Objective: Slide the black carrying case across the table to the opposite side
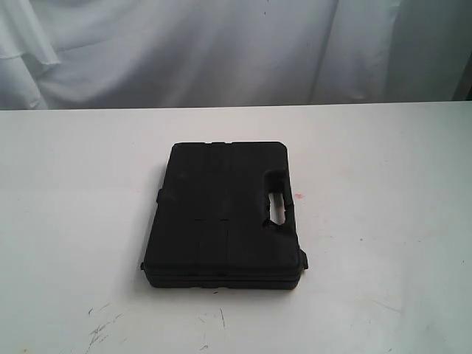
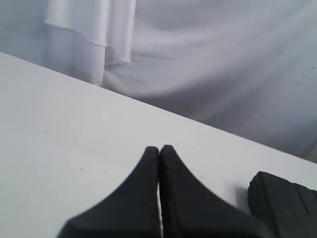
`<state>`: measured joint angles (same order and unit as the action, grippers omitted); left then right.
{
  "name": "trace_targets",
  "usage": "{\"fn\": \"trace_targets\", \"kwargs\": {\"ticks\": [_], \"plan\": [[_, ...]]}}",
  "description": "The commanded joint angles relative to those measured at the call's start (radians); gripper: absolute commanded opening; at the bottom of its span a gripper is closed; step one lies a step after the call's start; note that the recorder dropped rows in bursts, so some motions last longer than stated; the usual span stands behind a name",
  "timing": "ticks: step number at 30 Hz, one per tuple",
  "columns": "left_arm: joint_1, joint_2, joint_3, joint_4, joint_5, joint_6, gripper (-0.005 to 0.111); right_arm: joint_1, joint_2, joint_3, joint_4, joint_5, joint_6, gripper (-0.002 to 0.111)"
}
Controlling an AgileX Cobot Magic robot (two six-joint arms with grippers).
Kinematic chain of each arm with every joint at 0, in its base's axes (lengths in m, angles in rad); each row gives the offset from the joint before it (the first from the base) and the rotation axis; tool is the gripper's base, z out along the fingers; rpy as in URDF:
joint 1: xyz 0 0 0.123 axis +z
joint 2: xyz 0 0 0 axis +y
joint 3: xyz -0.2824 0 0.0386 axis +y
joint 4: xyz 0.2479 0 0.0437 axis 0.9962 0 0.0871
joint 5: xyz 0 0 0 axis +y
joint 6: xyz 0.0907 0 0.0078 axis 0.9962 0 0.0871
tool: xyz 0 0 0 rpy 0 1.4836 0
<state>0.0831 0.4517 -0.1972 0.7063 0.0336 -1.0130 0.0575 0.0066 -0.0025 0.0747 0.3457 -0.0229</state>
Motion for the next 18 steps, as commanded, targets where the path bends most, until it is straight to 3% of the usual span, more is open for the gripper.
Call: {"fn": "trace_targets", "kwargs": {"ticks": [1,5,9,10,11,13,15,18], "plan": [[0.018,-0.089,0.033,-0.016,0.006,0.001,0.000,0.000,-0.007,0.002,-0.006,-0.001,-0.003,0.000],[0.018,-0.126,0.034,-0.023,0.043,-0.010,0.000,0.000,-0.007,0.002,-0.006,-0.001,-0.003,0.000],[0.018,-0.149,0.034,-0.132,0.047,0.016,0.000,0.000,-0.007,0.002,-0.006,-0.001,-0.003,0.000],[0.018,-0.177,0.037,-0.241,0.058,0.127,0.000,0.000,-0.007,0.002,-0.006,-0.001,-0.003,0.000],[0.018,-0.206,0.049,-0.437,0.078,0.348,0.000,0.000,-0.007,0.002,-0.006,-0.001,-0.003,0.000],[0.018,-0.241,0.053,-0.647,0.151,0.629,0.000,0.000,-0.007,0.002,-0.006,-0.001,-0.003,0.000],[0.018,-0.285,0.053,-0.766,0.205,0.877,0.000,0.000,-0.007,0.002,-0.006,-0.001,-0.003,0.000],[0.018,-0.330,0.055,-0.771,0.271,0.950,0.000,0.000,-0.007,0.002,-0.006,-0.001,-0.003,0.000]]}}
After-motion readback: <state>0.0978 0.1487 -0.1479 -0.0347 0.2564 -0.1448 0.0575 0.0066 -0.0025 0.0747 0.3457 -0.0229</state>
